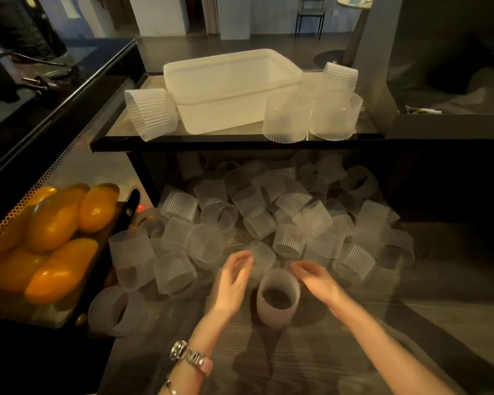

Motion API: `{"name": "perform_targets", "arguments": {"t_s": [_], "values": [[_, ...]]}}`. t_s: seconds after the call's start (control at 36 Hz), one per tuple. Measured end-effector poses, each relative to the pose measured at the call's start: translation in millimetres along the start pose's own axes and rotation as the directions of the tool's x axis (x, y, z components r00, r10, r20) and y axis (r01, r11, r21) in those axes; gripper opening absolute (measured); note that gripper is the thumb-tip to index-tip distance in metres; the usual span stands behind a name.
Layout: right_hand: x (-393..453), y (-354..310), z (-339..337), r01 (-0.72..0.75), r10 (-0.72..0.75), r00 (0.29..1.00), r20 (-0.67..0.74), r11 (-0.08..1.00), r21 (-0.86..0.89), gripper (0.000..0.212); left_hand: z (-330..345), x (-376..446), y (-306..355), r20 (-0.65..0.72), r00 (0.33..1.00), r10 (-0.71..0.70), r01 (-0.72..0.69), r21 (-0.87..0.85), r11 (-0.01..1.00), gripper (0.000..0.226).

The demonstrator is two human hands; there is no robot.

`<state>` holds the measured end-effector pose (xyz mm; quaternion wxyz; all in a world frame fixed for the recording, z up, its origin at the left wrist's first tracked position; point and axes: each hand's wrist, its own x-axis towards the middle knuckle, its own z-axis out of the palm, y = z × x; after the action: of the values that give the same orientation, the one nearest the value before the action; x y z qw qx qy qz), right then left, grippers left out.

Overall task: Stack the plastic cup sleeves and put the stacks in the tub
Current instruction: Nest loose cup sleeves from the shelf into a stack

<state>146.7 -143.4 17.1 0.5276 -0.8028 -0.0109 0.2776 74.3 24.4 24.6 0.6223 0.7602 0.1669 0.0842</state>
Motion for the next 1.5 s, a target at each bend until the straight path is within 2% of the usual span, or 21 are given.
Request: {"name": "perform_targets", "arguments": {"t_s": [0.08, 0.19, 0.25, 0.31, 0.36, 0.42, 0.5, 0.61, 0.72, 0.83, 0.92, 1.11, 1.31, 1.5], "values": [[13, -3, 6, -0.086, 0.09, 0.992, 0.091, 0.995, -0.046, 0.018, 0, 15, -5, 0.057, 0.998, -0.015, 0.007, 0.148, 0.989, 0.03], [27, -11, 12, -0.193, 0.189, 0.978, 0.092, 0.981, 0.027, 0.013, 4, 38, -16, 0.037, 0.992, -0.121, 0.11, 0.221, 0.969, 0.047], [31, -16, 16, -0.255, 0.229, 0.961, 0.153, 0.949, 0.184, 0.009, 7, 46, -20, 0.033, 0.986, -0.161, 0.15, 0.229, 0.962, 0.052], [33, -20, 18, -0.321, 0.228, 0.937, 0.265, 0.864, 0.389, 0.014, 8, 50, -26, 0.05, 0.979, -0.2, 0.181, 0.262, 0.948, 0.057], [33, -21, 19, -0.336, 0.206, 0.929, 0.307, 0.818, 0.468, 0.016, 8, 50, -31, 0.06, 0.972, -0.229, 0.203, 0.285, 0.937, 0.063], [33, -22, 19, -0.312, 0.198, 0.939, 0.282, 0.837, 0.449, 0.024, 7, 49, -36, 0.042, 0.972, -0.231, 0.212, 0.266, 0.94, 0.069], [35, -21, 23, -0.257, 0.183, 0.961, 0.208, 0.872, 0.417, 0.025, 5, 44, -40, 0.009, 0.979, -0.202, 0.195, 0.222, 0.955, 0.078], [34, -25, 24, -0.154, 0.105, 0.986, 0.128, 0.87, 0.468, 0.026, 3, 39, -35, -0.007, 0.988, -0.155, 0.153, 0.178, 0.972, 0.083], [26, -31, 22, 0.002, -0.033, 0.996, 0.083, 0.937, 0.35, 0.037, -3, 36, -23, -0.046, 0.994, -0.095, 0.1, 0.131, 0.986, 0.077], [17, -36, 19, 0.114, -0.156, 0.981, 0.111, 0.942, 0.315, 0.044, -8, 31, -11, -0.084, 0.996, -0.013, 0.02, 0.079, 0.997, 0.074], [10, -39, 14, 0.174, -0.216, 0.967, 0.133, 0.947, 0.271, 0.045, -9, 22, -2, -0.095, 0.994, 0.062, -0.058, 0.044, 0.997, 0.064], [-3, -44, -1, 0.266, -0.28, 0.956, 0.091, 0.954, 0.137, 0.05, -14, -1, 14, 0.006, 0.994, 0.107, -0.106, -0.055, 0.993, 0.063], [-17, -35, -16, 0.328, -0.349, 0.914, 0.206, 0.936, 0.131, 0.053, -18, -17, 18, 0.134, 0.985, 0.104, -0.109, 0.027, 0.994, 0.064], [-30, -22, -21, 0.334, -0.365, 0.904, 0.223, 0.928, 0.163, 0.067, -13, -33, 13, 0.204, 0.974, 0.099, -0.103, 0.011, 0.995, 0.067]]}}
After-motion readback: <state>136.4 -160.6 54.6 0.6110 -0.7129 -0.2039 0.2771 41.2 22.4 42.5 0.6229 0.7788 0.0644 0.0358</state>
